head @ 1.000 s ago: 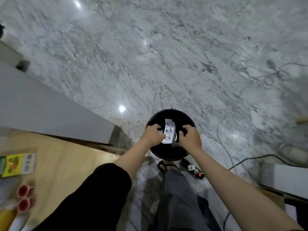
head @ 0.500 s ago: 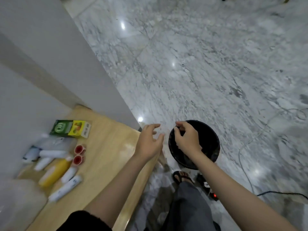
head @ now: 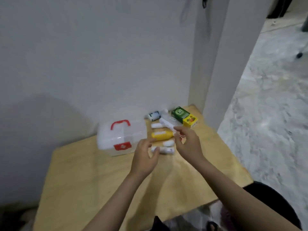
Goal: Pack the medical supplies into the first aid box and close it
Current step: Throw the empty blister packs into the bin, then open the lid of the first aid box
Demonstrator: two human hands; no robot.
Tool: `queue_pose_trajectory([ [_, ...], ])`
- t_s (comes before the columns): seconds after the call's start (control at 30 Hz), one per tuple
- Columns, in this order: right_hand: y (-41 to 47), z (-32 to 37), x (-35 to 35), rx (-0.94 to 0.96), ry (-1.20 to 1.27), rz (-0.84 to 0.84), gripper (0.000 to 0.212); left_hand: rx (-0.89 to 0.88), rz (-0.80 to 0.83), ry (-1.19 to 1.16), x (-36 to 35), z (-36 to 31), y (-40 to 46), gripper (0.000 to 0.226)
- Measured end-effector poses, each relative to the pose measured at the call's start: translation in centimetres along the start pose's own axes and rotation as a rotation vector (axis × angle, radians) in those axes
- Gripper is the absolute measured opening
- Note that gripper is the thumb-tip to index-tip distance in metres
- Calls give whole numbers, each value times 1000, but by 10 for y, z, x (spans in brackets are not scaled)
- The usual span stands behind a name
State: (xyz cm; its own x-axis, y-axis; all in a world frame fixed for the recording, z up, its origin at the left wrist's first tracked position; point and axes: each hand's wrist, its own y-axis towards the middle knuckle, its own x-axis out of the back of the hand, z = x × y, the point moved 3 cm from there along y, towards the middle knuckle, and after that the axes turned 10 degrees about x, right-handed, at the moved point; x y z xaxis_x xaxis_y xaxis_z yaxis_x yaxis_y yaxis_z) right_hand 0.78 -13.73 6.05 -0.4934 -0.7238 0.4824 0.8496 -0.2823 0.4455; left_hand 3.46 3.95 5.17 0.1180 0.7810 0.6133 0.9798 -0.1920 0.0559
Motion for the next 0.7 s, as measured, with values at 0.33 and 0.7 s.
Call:
queue_pose_trajectory([
  [0.33,21,34,-99,354,-158,379,33,79,-337,216,86,81,-2,49],
  [0.7,22,-2,-142,530,-110,342,41,-144,-444,470,73,154,35,79],
])
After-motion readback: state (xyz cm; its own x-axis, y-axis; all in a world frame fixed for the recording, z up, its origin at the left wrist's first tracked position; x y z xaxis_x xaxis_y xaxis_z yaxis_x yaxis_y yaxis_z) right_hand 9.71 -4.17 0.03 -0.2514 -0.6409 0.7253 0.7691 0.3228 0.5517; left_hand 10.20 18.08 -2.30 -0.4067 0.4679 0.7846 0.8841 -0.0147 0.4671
